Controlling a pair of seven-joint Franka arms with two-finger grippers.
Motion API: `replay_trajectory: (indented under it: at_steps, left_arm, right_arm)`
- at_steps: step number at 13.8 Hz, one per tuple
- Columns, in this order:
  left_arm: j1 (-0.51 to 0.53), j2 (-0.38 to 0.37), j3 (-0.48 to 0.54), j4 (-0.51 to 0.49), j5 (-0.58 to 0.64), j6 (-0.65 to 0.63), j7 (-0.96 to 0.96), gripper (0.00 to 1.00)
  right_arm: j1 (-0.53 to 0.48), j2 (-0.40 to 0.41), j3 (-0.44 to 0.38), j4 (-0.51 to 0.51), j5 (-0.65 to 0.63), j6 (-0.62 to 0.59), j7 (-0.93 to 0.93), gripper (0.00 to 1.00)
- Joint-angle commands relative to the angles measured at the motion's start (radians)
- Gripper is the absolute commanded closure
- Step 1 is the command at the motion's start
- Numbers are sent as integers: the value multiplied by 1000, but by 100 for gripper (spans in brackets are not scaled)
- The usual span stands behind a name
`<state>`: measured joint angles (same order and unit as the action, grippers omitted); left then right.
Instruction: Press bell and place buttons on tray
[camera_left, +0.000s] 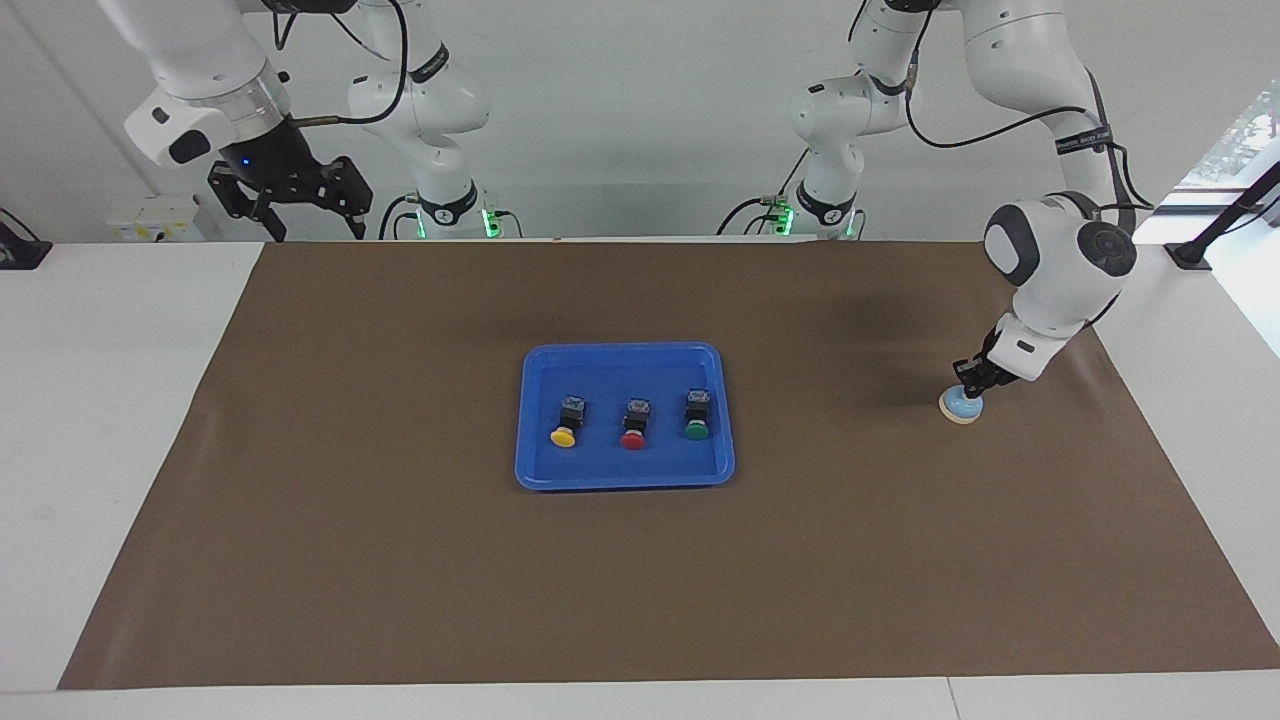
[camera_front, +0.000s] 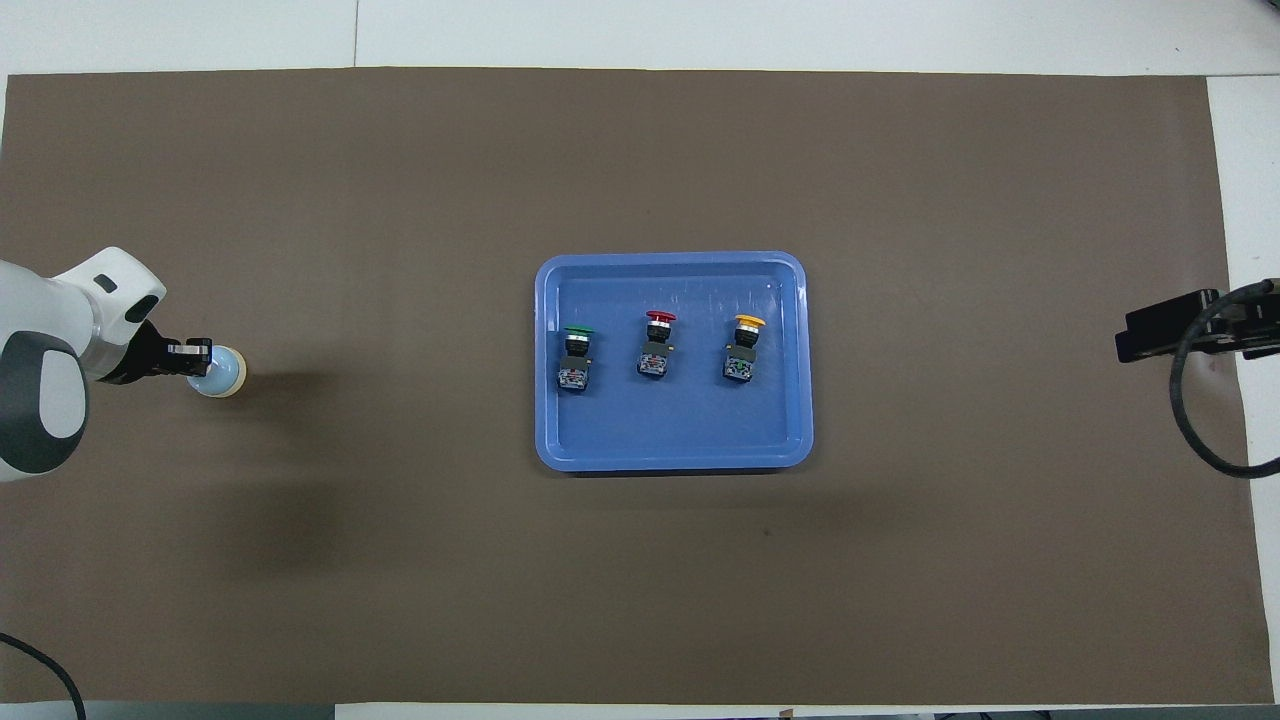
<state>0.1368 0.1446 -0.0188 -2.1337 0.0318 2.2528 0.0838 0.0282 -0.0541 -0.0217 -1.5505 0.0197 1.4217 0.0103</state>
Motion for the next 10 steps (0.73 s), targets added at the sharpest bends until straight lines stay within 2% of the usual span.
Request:
replay_trajectory:
  at_steps: [1,4,5,6,7,8,10]
  left_arm:
    - [-5,29,5,6,22,19,1,100]
    - [-25,18,2,150,22,-163,-2,100]
    - [-39,6,3,206,23,-252,-2,87]
    - [-55,1,3,271,23,-353,-4,52]
    - [-60,-3,2,314,23,-414,-6,14]
    - [-62,-34,-3,327,22,-455,-7,0]
    - [-95,-129,-4,310,20,-522,-7,0]
  right_arm:
    - [-21,-24,14,-26,-3,2,-23,0]
    - [-21,-24,14,-26,-3,2,-23,0]
    - [-21,-24,14,-26,-3,2,-23,0]
    - [-21,-24,14,-26,-1,2,-23,0]
    - [-21,-24,14,-26,-3,2,-23,0]
    - [-21,-24,14,-26,-1,2,-23,0]
    - [-21,-24,14,-26,-1,2,-23,0]
